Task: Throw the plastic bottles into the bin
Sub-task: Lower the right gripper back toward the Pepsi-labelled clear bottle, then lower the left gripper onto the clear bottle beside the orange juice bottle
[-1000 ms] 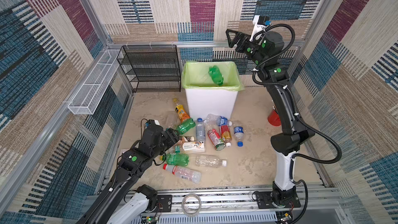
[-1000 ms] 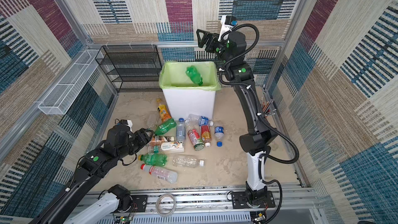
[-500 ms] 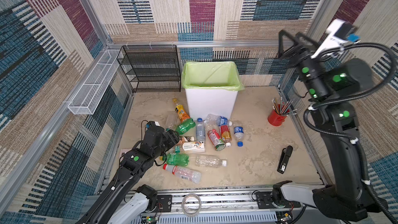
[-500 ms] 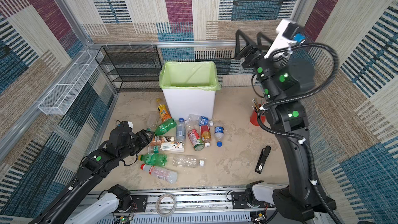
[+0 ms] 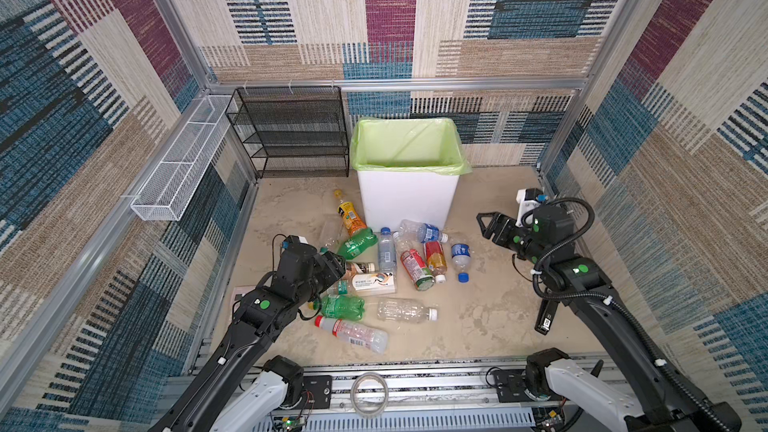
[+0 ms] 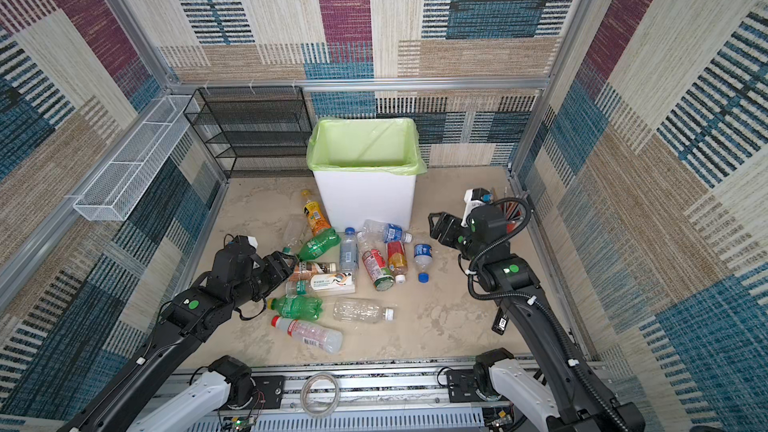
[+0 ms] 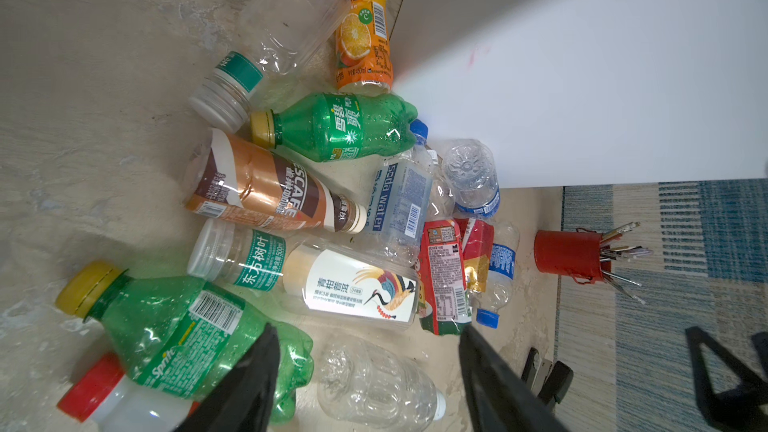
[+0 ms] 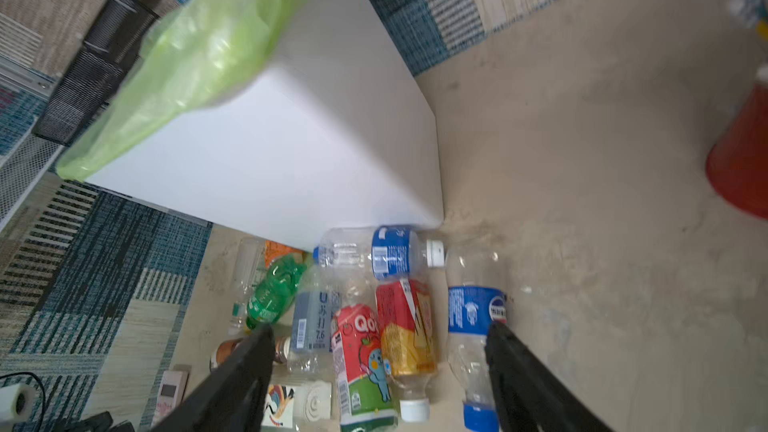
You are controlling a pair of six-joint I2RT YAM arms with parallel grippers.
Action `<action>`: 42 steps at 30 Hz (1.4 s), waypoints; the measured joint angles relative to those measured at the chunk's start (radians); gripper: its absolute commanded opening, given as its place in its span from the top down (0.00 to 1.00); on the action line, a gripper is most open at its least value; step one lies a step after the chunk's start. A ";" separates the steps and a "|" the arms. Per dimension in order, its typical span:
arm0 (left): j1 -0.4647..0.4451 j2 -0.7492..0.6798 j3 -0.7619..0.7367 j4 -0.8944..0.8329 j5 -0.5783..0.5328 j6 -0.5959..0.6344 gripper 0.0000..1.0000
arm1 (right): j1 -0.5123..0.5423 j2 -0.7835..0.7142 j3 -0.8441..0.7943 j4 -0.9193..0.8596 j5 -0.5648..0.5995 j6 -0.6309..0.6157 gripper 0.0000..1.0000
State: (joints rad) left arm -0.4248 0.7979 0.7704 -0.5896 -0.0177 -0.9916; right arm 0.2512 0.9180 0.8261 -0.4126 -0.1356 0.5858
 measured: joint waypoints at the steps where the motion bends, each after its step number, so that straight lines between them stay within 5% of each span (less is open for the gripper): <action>1: 0.005 0.001 0.002 -0.003 0.005 0.000 0.30 | 0.000 -0.011 -0.041 -0.005 -0.010 0.019 0.22; 8: 0.031 -0.022 0.013 -0.043 0.050 0.035 0.30 | 0.000 -0.045 -0.218 -0.077 -0.056 0.145 0.23; 17: 0.044 -0.028 0.003 -0.107 0.079 0.047 0.32 | 0.000 -0.071 -0.244 -0.123 -0.079 0.183 0.24; 34: 0.045 -0.098 -0.023 -0.360 -0.011 -0.432 0.43 | 0.000 -0.130 -0.297 -0.110 -0.204 -0.013 0.24; 42: 0.109 -0.028 -0.019 -0.373 -0.026 -0.517 0.39 | 0.000 -0.119 -0.294 -0.080 -0.208 -0.030 0.23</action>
State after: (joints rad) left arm -0.3161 0.7700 0.7509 -0.9630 -0.0433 -1.5082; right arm 0.2512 0.7990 0.5316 -0.4931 -0.3435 0.5556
